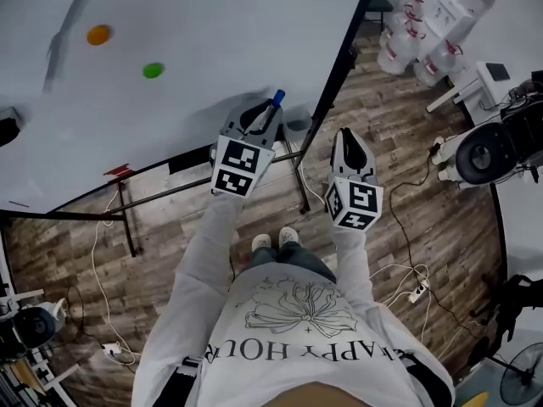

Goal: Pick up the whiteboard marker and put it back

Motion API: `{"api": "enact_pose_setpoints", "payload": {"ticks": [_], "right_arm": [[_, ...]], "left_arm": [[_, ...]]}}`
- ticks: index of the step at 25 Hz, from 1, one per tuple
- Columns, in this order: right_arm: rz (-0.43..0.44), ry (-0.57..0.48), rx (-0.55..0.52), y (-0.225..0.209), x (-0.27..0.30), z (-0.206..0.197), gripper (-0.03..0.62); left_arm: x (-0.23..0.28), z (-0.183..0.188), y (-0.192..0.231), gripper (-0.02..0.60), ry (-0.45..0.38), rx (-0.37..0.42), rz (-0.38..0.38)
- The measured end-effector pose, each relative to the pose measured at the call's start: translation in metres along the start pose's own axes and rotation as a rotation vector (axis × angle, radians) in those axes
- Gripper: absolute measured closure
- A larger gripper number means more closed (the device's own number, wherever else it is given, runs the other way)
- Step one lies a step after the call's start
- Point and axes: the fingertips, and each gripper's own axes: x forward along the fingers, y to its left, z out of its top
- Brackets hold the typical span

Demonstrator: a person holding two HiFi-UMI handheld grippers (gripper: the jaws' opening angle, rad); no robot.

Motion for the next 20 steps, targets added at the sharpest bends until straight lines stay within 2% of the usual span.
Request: {"api": "enact_pose_setpoints", "payload": {"ticks": [10,15,20], "right_arm": [[-0.112,-0.015,0.007,-0.053,-0.021,0.007,0.580],[-0.156,-0.008,0.013,-0.078,-0.029,0.004,0.580],[-0.171,0.008,0.015,-0.088,-0.030,-0.003,0.580]], "left_arm": [[0.039,0.026,-0.035,0.523,-0.108,-0.051,-0.112],[0.059,0.027,-0.043,0.523,-0.142,-0.099,-0.122],[0.072,0.010,-0.044,0.523,-0.130,-0.152,-0.112]]}}
